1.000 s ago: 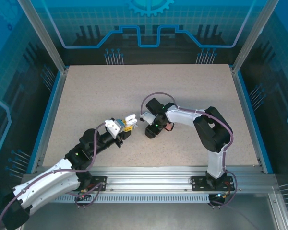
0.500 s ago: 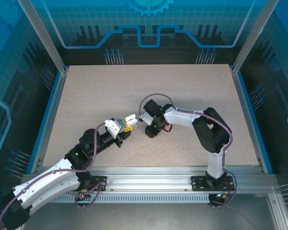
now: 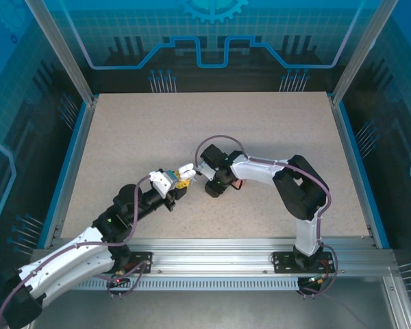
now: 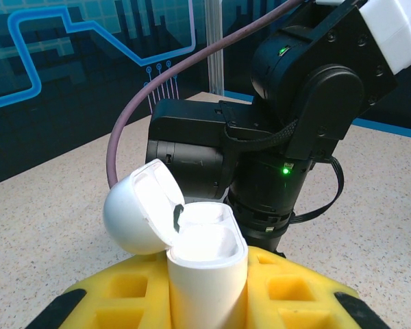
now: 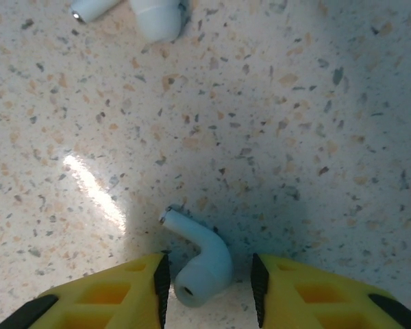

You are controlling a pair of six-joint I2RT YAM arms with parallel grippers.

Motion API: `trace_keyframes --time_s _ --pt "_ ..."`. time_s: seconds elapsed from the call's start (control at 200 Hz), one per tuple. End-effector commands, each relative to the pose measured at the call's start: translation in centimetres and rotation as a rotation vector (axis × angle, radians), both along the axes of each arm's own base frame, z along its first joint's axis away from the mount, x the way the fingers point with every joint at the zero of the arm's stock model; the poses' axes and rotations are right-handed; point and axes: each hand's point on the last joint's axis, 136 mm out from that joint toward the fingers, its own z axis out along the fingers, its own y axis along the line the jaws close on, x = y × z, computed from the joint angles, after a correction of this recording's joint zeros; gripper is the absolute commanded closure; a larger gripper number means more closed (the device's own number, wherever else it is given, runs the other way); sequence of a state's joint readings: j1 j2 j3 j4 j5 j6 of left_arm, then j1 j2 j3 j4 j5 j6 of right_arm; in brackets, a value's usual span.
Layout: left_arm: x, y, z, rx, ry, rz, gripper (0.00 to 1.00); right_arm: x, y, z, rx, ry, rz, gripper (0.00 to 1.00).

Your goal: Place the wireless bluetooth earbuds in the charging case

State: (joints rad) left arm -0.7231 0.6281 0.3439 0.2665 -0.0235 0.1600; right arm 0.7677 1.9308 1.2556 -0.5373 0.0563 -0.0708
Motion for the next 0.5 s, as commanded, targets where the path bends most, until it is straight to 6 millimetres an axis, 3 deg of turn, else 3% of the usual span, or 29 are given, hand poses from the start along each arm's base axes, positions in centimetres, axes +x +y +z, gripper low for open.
trace_keyframes --time_s 0.0,0.17,0.495 --pt "0.1 0.1 1.2 -0.012 -0.033 0.013 1.0 0.9 0.7 1.0 -0.007 -0.059 0.018 0.6" --pt "0.1 0.1 1.2 -0.011 -0.036 0.011 1.0 0.8 0.7 1.2 -0.009 -0.051 0.028 0.58" --pt "0.1 0.1 1.2 -0.009 -0.034 0.01 1.0 -0.1 0.8 -0.4 0.0 0.021 0.028 0.6"
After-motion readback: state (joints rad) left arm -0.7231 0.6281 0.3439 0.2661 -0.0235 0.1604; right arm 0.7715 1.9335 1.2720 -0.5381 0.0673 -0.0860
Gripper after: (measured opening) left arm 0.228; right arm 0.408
